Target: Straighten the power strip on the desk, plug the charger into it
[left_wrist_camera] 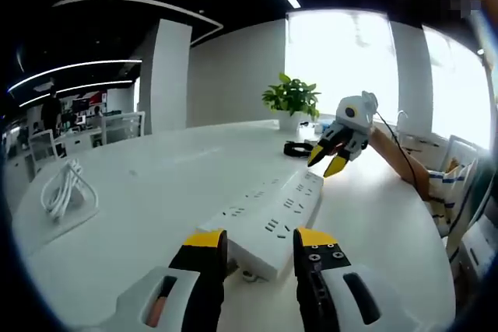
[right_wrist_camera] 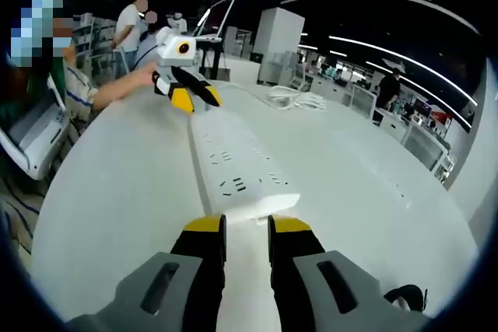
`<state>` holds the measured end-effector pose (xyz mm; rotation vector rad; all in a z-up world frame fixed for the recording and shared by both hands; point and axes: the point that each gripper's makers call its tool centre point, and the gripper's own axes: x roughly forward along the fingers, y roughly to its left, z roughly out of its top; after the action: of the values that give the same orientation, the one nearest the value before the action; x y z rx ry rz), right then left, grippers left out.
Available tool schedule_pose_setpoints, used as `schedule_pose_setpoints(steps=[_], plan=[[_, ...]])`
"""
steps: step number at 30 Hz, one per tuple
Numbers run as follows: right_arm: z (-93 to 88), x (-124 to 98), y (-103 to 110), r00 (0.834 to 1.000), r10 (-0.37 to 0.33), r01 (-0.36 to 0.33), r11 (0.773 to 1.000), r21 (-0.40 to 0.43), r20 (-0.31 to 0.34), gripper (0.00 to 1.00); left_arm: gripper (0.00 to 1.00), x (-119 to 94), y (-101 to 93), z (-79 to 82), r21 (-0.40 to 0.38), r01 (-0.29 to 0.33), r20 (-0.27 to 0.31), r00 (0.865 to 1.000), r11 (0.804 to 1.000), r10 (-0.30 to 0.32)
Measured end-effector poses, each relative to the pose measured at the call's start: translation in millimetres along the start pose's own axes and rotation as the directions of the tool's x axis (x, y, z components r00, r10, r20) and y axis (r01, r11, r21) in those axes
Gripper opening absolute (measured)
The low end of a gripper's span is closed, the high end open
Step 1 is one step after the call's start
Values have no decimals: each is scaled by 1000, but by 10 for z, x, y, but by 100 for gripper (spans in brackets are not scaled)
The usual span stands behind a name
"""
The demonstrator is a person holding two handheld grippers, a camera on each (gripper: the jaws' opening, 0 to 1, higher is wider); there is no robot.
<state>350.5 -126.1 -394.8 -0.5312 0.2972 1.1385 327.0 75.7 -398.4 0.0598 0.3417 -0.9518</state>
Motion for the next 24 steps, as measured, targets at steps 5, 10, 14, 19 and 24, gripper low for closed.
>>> schedule_pose_setpoints(steps=[5,10,14,19,24], plan=[[99,-255,-351,985,-157,154,987,54,65,21,35,2,-1,23,-2,-1,12,1000,1000,1],[110,-627,-764,932,-348,336,934,120,98,23,35,28,-23,-10,2,4,2,1000,1000,-4],[59,-931,-1060,866,-488,461,863,205,109,23,35,35,-46,-6,-2,12,3,1000,1000,-12],[-81,-1124,-1256,814,-576,544,802,247,77,23,35,39,-69,6,5,17,5,1000,1000,-17],[-208,-1164,-1342,792,-609,582,772,255,33,23,35,42,-83,-6,7,18,4,1000,1000,-18]])
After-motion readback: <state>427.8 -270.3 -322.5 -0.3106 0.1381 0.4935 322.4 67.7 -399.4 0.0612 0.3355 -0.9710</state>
